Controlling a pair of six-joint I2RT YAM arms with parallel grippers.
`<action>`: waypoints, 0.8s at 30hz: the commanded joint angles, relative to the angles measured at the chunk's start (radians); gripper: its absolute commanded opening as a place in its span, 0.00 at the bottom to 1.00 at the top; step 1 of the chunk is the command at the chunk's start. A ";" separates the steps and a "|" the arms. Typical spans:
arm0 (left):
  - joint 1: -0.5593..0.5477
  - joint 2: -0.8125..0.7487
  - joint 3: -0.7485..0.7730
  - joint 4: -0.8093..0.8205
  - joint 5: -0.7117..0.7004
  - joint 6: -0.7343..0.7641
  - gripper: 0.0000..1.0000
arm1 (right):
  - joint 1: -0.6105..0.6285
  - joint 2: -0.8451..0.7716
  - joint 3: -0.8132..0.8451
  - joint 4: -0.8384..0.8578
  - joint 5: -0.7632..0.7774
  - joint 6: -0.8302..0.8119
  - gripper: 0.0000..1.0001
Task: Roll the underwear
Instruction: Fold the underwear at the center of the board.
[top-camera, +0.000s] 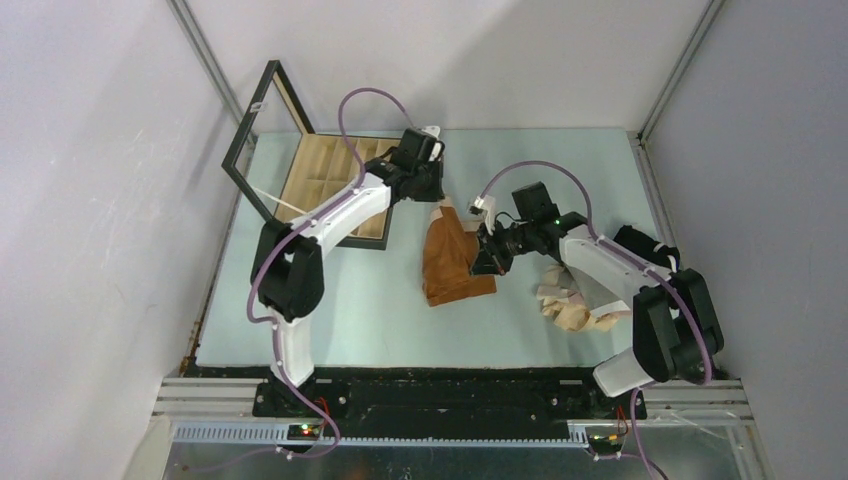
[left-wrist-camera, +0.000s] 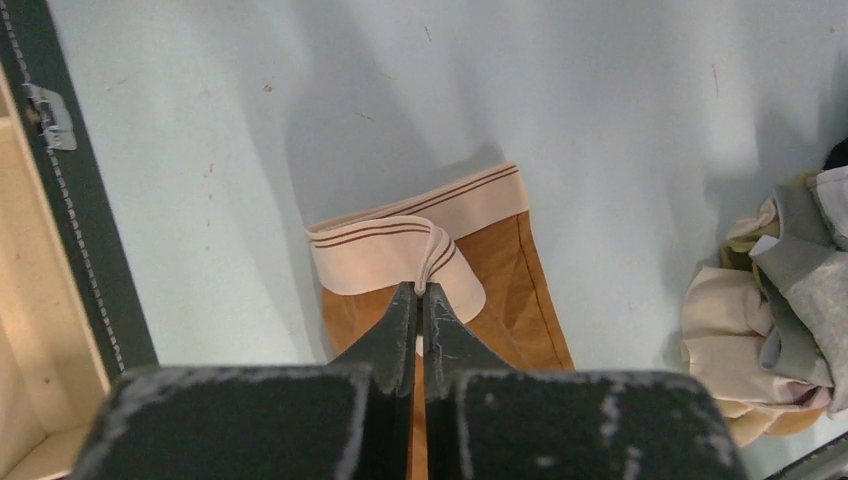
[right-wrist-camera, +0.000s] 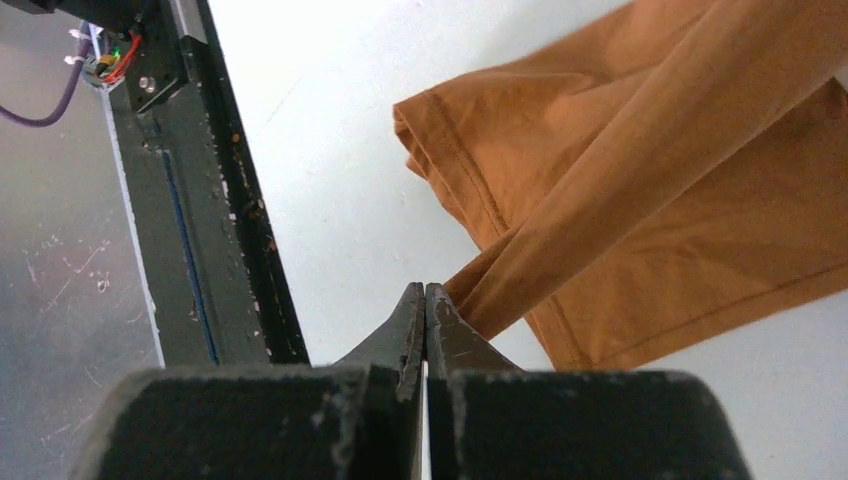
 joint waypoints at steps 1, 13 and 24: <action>-0.010 0.049 0.050 0.049 -0.030 -0.005 0.00 | -0.032 0.042 -0.027 -0.027 -0.004 -0.009 0.00; -0.036 0.141 0.098 0.079 -0.062 0.015 0.00 | -0.068 0.138 -0.035 -0.033 0.075 0.056 0.00; -0.068 0.195 0.136 0.094 -0.044 0.011 0.00 | -0.068 0.165 -0.047 -0.001 0.125 0.106 0.00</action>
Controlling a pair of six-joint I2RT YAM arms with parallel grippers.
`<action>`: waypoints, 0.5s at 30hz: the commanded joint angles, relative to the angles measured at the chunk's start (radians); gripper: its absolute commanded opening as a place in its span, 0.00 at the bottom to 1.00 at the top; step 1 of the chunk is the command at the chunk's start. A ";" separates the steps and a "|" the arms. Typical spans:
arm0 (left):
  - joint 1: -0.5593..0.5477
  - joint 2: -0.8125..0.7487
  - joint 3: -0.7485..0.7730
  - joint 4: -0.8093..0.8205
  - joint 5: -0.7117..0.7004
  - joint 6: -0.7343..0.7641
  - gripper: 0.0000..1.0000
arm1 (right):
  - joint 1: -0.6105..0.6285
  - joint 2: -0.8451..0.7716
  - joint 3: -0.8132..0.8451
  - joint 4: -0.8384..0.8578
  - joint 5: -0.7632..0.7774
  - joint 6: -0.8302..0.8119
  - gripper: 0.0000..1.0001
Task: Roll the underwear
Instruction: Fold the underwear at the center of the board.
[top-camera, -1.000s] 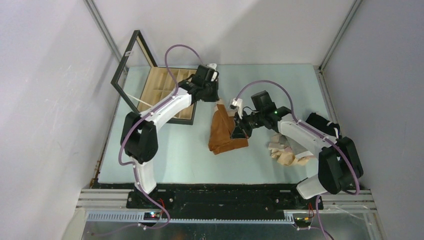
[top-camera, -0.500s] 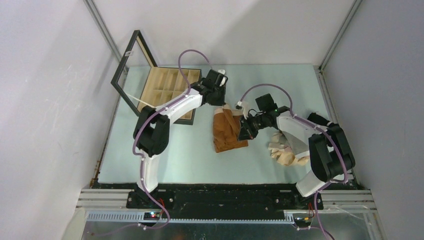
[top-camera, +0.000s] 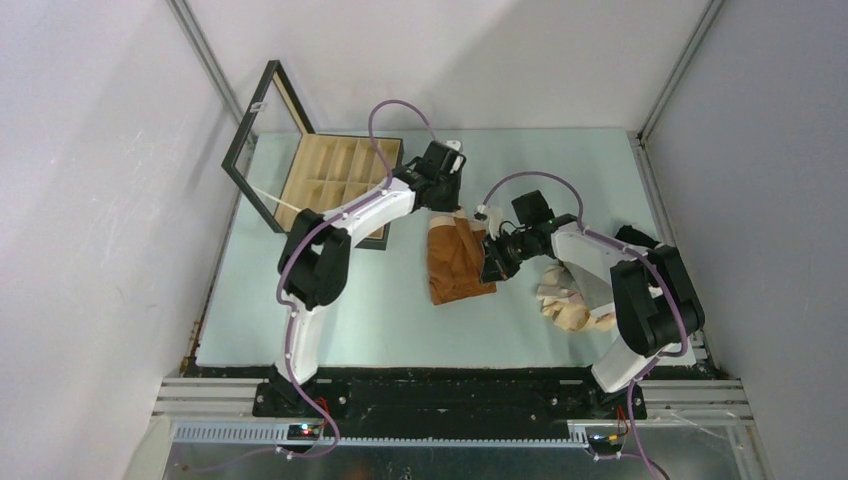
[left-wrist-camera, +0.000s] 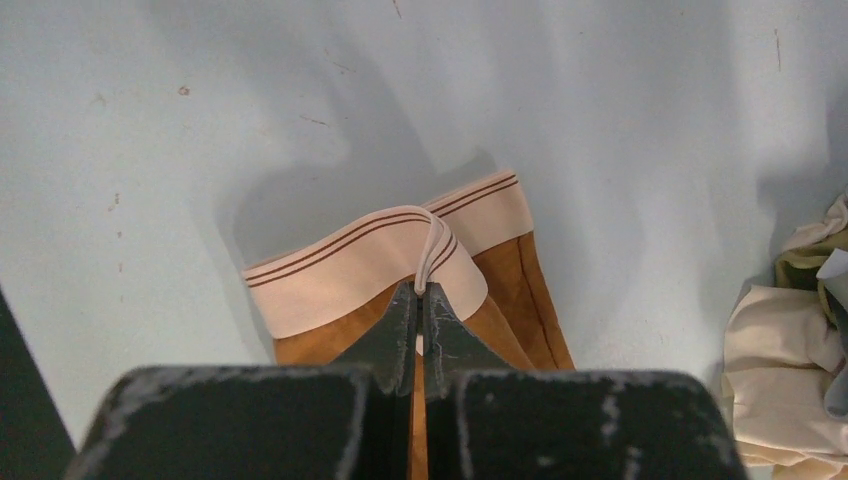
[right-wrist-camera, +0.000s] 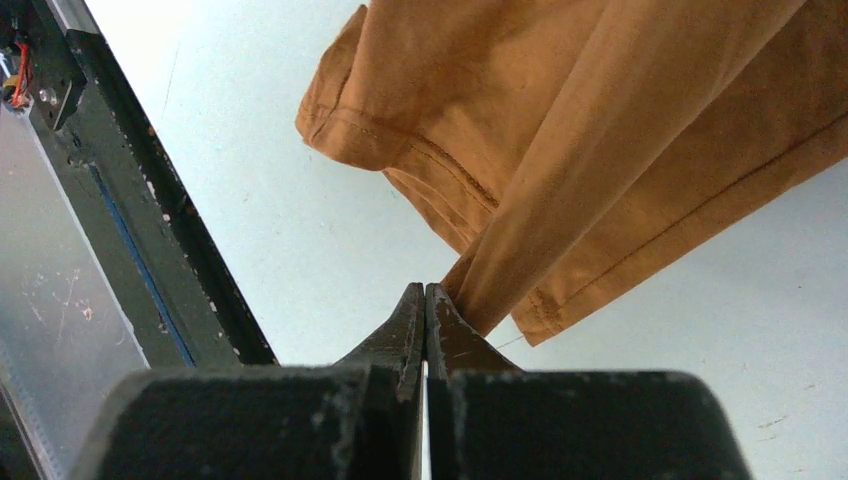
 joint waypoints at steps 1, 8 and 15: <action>-0.015 0.026 0.064 0.052 -0.026 0.010 0.00 | 0.000 0.020 -0.007 0.000 0.023 0.034 0.00; -0.026 0.072 0.092 0.064 -0.034 0.009 0.00 | 0.002 0.022 -0.008 0.008 0.016 0.075 0.00; -0.035 0.107 0.111 0.077 -0.027 0.006 0.00 | 0.003 0.036 -0.006 0.037 0.004 0.118 0.00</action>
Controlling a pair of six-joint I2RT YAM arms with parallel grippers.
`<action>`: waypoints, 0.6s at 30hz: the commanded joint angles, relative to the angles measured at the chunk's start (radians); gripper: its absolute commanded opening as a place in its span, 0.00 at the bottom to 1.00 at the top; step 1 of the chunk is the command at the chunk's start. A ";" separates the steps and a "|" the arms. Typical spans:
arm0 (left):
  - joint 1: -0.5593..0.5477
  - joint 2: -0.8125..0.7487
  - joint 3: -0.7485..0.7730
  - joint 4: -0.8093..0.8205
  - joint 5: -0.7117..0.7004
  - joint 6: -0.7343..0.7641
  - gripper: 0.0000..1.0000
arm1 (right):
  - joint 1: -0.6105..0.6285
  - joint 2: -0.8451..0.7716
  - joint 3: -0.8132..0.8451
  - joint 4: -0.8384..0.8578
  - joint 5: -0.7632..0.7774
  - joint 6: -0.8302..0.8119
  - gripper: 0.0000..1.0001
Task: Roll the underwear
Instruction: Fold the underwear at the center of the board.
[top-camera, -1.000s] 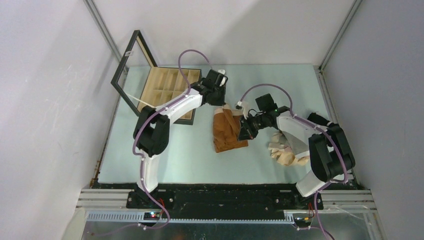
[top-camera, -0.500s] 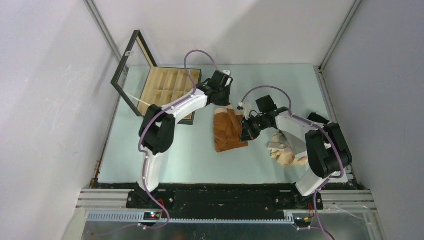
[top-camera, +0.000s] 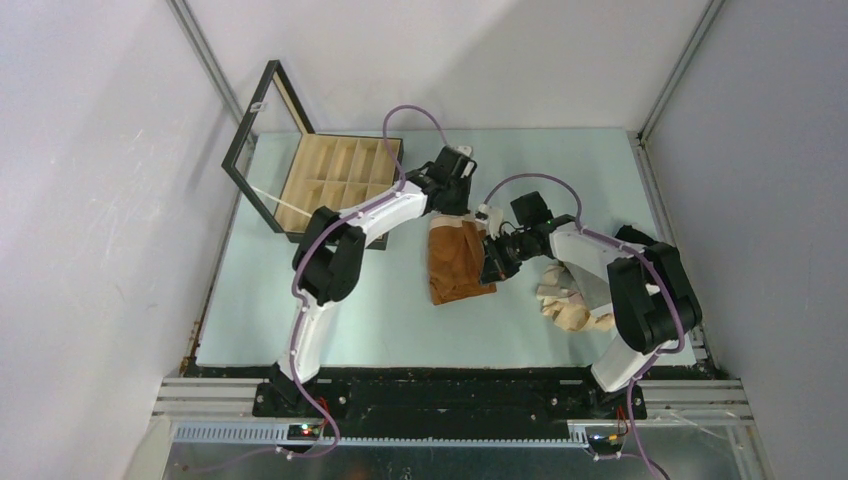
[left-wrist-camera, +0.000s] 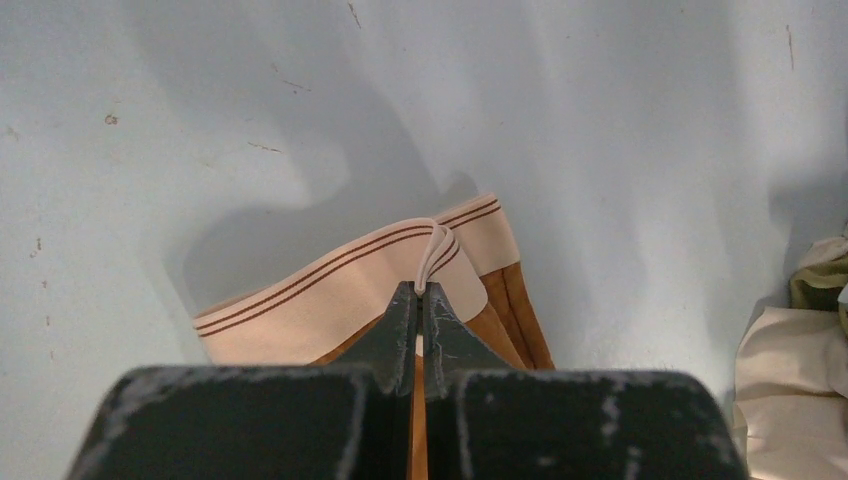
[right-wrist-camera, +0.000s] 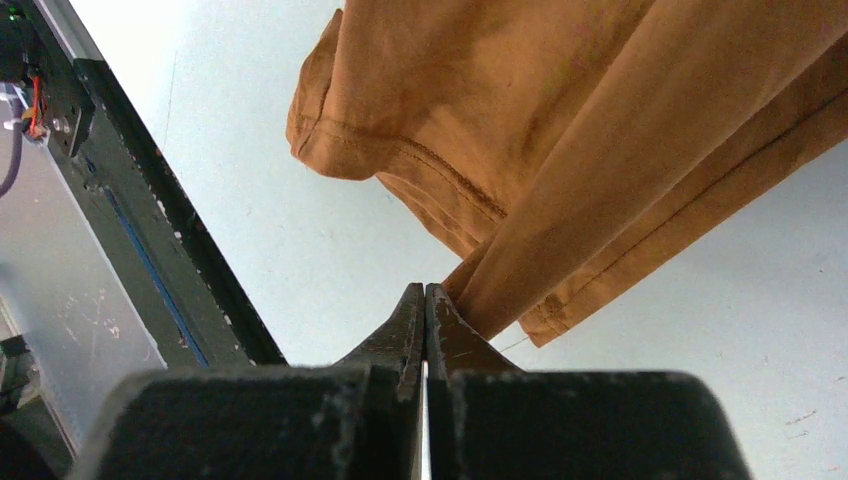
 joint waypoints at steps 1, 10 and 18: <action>-0.006 0.013 0.055 0.044 -0.024 0.006 0.00 | 0.002 0.017 -0.002 0.034 -0.018 0.051 0.00; 0.043 -0.130 0.020 -0.050 -0.027 0.054 0.00 | 0.060 -0.040 0.069 0.060 -0.073 0.169 0.00; 0.160 -0.313 -0.081 -0.155 -0.015 0.152 0.00 | 0.257 -0.046 0.229 0.120 -0.130 0.188 0.00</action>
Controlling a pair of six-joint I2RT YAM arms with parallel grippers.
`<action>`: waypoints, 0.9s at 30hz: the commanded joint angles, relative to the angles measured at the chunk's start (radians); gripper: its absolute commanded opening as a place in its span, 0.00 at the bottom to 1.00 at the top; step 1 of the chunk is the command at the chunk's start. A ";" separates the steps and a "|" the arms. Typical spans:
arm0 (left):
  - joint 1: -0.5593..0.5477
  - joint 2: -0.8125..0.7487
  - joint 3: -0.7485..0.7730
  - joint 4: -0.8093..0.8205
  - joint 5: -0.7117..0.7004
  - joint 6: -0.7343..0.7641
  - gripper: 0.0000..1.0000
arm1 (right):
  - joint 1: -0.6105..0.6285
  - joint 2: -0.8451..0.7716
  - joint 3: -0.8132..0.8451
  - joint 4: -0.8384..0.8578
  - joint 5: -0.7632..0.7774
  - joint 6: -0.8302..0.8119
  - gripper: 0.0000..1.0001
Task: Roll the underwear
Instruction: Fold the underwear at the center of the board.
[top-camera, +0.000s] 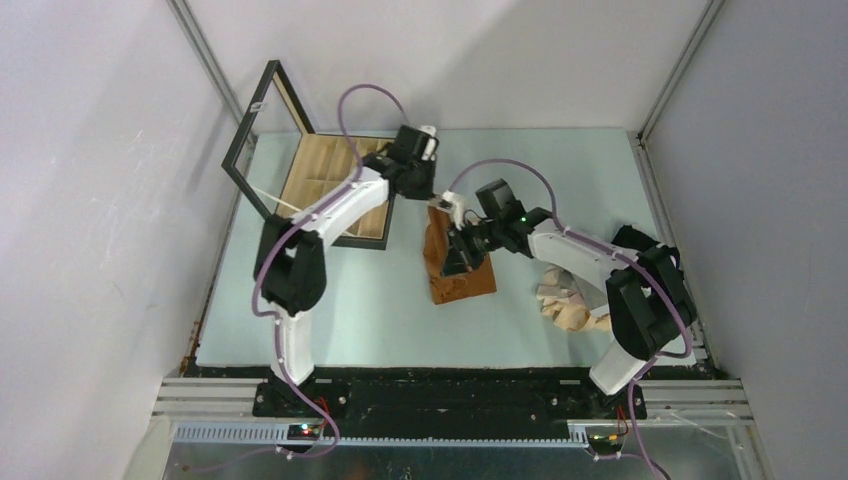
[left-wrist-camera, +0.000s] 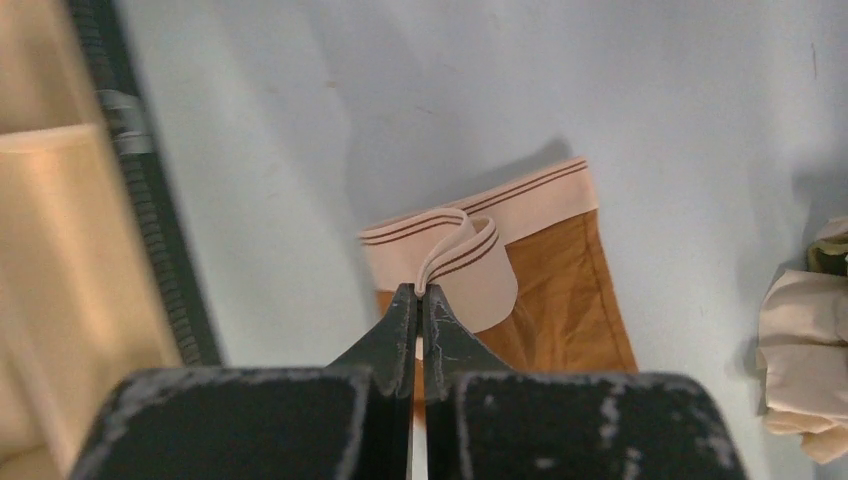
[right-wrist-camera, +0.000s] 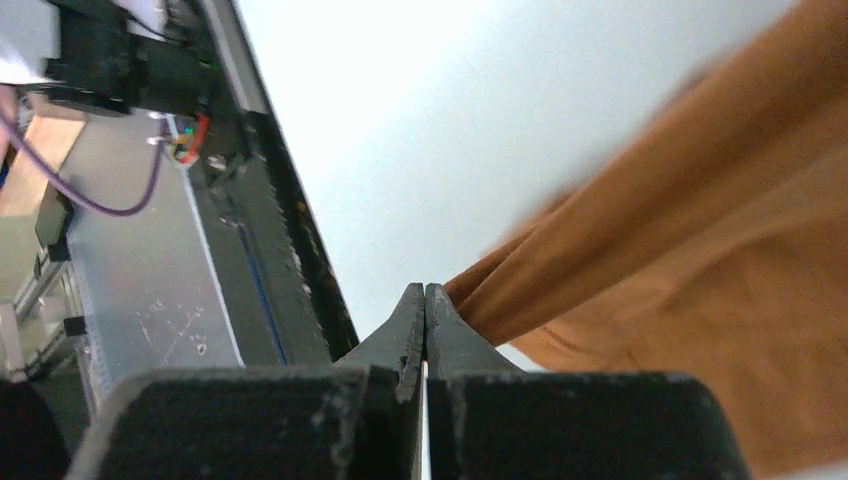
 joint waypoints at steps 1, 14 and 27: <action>0.085 -0.156 -0.014 -0.055 -0.018 0.104 0.00 | 0.107 -0.023 0.129 0.056 -0.079 0.024 0.00; 0.185 -0.158 -0.032 -0.211 0.045 0.191 0.00 | 0.228 0.211 0.351 0.127 -0.128 0.064 0.00; 0.100 -0.016 0.165 -0.197 0.081 0.139 0.00 | 0.104 0.095 0.162 0.056 -0.107 0.048 0.00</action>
